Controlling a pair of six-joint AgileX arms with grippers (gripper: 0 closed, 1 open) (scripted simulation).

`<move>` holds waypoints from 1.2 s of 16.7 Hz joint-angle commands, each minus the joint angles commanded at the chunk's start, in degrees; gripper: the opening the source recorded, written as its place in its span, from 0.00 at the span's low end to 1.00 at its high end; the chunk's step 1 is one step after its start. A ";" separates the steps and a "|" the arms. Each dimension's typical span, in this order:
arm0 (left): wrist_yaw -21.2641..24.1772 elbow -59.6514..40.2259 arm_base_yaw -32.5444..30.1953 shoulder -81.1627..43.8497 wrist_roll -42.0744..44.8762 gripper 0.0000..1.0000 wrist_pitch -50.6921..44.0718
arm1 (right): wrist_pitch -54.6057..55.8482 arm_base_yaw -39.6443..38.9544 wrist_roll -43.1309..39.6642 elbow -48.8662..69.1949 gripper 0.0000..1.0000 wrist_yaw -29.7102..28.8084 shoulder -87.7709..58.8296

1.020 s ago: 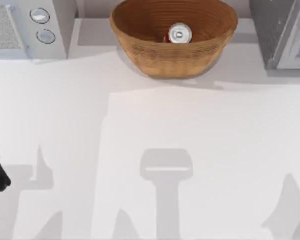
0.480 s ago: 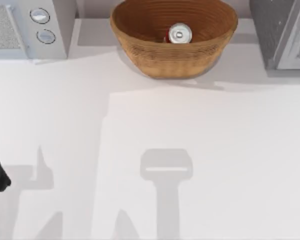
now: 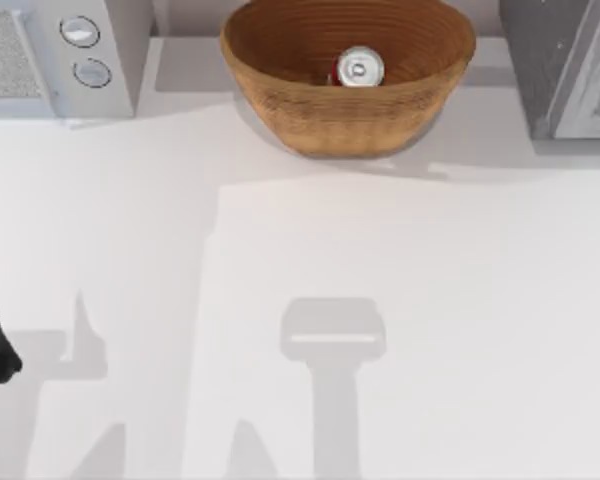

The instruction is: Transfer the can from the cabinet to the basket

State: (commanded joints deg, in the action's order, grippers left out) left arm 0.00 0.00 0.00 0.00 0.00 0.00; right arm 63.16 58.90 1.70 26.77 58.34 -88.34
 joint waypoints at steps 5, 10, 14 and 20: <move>0.00 0.00 0.00 0.00 0.00 1.00 0.00 | -19.47 1.09 0.05 17.41 1.00 0.98 1.45; 0.00 0.00 0.00 0.00 0.00 1.00 0.00 | -46.77 1.63 0.04 39.85 1.00 1.36 4.55; 0.00 0.00 0.00 0.00 0.00 1.00 0.00 | -67.25 1.56 0.00 56.83 1.00 1.34 7.59; 0.00 0.00 0.00 0.00 0.00 1.00 0.00 | -84.17 0.79 -0.07 72.10 1.00 0.81 11.39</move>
State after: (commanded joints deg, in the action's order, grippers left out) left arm 0.00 0.00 0.00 0.00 0.00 0.00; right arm -21.01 59.69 1.63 98.88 59.15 -76.95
